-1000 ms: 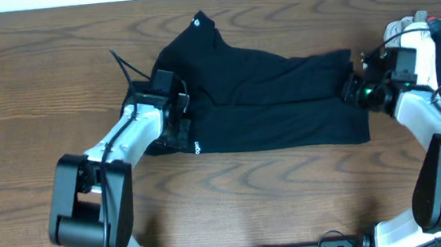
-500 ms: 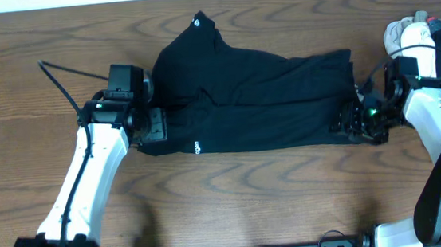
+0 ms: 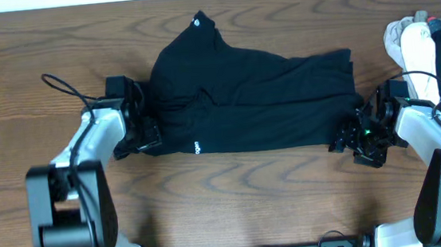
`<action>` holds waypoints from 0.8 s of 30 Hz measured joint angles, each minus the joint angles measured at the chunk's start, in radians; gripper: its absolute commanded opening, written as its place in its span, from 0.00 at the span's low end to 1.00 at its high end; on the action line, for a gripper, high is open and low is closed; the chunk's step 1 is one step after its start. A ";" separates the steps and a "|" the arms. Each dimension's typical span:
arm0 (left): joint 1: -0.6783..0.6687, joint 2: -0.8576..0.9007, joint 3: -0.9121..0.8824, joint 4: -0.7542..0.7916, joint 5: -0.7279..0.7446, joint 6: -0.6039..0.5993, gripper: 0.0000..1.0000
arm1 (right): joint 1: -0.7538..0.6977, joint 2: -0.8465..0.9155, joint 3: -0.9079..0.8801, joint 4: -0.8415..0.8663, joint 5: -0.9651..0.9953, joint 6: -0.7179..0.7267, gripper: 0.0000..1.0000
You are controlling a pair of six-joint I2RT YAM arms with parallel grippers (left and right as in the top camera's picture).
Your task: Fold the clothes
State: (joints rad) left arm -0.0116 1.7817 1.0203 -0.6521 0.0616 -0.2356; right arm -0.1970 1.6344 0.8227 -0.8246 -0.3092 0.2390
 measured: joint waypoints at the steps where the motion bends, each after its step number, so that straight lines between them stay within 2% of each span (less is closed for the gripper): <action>1: 0.000 0.017 0.000 0.009 0.006 -0.007 0.47 | 0.000 0.000 0.000 0.000 0.000 0.000 0.72; 4: -0.001 0.021 0.003 0.016 0.028 -0.002 0.10 | 0.000 0.000 0.000 0.003 0.000 0.004 0.72; 5: -0.002 0.021 0.003 0.015 0.035 0.002 0.06 | 0.000 0.000 0.000 0.005 0.000 0.005 0.72; 9: -0.002 0.021 0.005 -0.006 0.042 0.022 0.06 | -0.003 0.000 0.000 0.007 -0.001 0.006 0.77; 11: -0.001 0.021 0.006 -0.018 0.041 0.024 0.06 | -0.012 -0.001 0.000 0.008 -0.011 0.010 0.92; 20: -0.001 0.021 0.006 -0.028 0.040 0.027 0.06 | -0.152 -0.007 0.005 0.045 -0.049 0.039 0.85; 24: -0.001 0.021 0.006 -0.028 0.040 0.026 0.06 | -0.159 -0.007 0.005 0.064 -0.049 0.064 0.83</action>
State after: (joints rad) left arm -0.0128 1.8027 1.0260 -0.6800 0.1013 -0.2092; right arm -0.3557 1.6276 0.8280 -0.7601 -0.3584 0.3027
